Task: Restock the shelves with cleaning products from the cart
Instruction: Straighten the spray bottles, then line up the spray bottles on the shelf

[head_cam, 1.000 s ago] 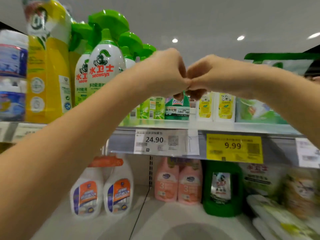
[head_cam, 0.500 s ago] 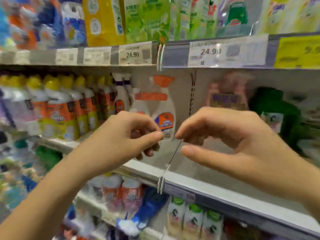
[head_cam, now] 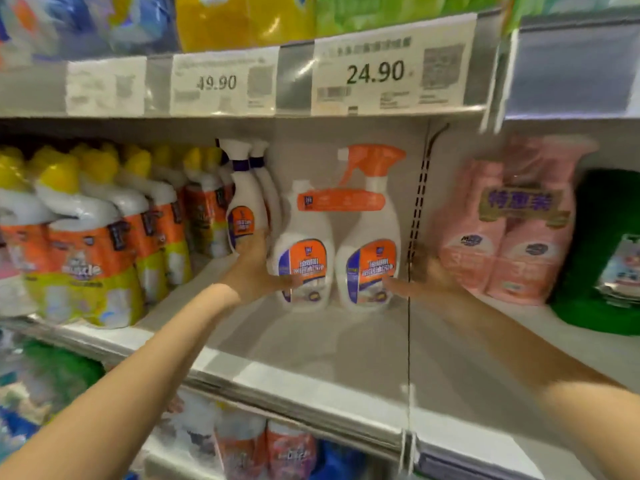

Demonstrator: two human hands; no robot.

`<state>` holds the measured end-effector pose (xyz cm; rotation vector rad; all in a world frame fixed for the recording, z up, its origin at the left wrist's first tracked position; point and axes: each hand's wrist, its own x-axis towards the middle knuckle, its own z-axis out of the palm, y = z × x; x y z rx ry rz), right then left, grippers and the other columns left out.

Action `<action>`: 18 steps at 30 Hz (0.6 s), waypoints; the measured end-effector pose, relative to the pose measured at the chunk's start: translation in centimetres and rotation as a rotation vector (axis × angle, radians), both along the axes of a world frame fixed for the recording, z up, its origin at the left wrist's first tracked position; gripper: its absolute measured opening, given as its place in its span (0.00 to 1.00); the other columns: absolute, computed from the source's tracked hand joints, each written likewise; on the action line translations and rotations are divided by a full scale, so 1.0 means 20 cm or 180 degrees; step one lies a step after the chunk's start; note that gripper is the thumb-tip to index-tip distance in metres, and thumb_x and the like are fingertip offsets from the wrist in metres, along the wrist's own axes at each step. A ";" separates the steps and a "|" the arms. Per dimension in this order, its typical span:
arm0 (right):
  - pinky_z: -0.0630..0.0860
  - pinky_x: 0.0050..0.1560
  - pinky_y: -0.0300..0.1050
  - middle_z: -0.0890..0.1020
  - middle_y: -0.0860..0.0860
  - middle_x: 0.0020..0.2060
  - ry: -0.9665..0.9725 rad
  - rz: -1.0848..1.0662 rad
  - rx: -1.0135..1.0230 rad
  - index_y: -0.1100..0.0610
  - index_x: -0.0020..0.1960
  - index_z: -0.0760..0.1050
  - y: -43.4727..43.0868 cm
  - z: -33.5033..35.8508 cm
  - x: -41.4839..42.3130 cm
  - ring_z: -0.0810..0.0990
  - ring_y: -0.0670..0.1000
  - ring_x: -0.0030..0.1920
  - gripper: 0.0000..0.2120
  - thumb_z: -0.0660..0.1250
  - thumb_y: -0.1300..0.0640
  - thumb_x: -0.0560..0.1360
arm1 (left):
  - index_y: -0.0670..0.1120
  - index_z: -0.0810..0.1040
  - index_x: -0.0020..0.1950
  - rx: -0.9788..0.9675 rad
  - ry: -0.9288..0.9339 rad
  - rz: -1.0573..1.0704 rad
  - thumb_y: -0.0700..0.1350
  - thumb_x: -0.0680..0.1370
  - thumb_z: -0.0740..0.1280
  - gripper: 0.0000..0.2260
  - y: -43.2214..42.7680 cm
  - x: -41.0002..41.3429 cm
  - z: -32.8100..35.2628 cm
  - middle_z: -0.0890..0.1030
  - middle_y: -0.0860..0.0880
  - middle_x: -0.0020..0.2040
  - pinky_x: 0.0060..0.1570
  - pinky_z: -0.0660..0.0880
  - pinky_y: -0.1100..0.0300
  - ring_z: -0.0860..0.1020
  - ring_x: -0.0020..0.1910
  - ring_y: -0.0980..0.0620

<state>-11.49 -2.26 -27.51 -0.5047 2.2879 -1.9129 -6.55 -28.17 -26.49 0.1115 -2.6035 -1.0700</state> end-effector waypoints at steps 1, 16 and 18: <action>0.70 0.67 0.59 0.73 0.59 0.67 0.0021 -0.0012 0.0000 0.59 0.75 0.58 -0.02 -0.01 -0.03 0.73 0.58 0.67 0.35 0.70 0.69 0.72 | 0.45 0.56 0.75 0.0178 -0.0027 -0.0180 0.45 0.70 0.76 0.41 -0.01 -0.04 -0.01 0.68 0.50 0.69 0.56 0.71 0.70 0.73 0.62 0.57; 0.79 0.54 0.49 0.82 0.55 0.55 0.0156 -0.0153 -0.0056 0.52 0.54 0.75 -0.01 -0.10 0.11 0.82 0.51 0.50 0.07 0.68 0.56 0.76 | 0.49 0.64 0.72 0.0955 -0.0022 -0.0931 0.46 0.76 0.67 0.25 -0.03 0.03 -0.13 0.80 0.57 0.56 0.50 0.79 0.64 0.80 0.52 0.62; 0.79 0.55 0.50 0.83 0.54 0.55 0.0230 -0.0064 -0.0017 0.52 0.57 0.75 0.02 -0.11 0.18 0.82 0.52 0.52 0.11 0.68 0.54 0.75 | 0.53 0.64 0.71 0.1142 0.0001 -0.0970 0.48 0.74 0.68 0.27 -0.01 0.11 -0.13 0.80 0.60 0.55 0.44 0.78 0.68 0.81 0.51 0.63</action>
